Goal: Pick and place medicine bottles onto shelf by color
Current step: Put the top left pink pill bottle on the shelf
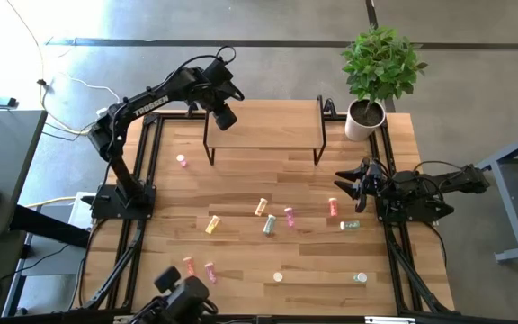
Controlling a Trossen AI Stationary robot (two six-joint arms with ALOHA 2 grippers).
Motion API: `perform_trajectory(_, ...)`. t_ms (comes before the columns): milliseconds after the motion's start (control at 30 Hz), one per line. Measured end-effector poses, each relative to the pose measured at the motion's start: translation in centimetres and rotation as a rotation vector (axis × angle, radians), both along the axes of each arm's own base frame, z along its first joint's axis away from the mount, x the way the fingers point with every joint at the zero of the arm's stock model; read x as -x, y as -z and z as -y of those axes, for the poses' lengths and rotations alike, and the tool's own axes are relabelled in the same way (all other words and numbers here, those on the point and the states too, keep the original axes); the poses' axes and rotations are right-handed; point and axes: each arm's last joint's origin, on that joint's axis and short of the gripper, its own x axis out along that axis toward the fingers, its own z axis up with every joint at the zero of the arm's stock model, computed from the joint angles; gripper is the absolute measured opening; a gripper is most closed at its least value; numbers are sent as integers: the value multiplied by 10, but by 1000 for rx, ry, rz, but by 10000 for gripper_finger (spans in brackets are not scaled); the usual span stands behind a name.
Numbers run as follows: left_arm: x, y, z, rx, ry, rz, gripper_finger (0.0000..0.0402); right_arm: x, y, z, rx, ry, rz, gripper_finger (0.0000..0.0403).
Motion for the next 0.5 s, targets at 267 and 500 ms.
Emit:
perform_trajectory(267,2,0,-3,-13,0,-8,108,0,0,0,0,1,0,151)
perform_trajectory(500,-3,9,-8,9,-8,-11,108,0,0,0,0,0,0,151)
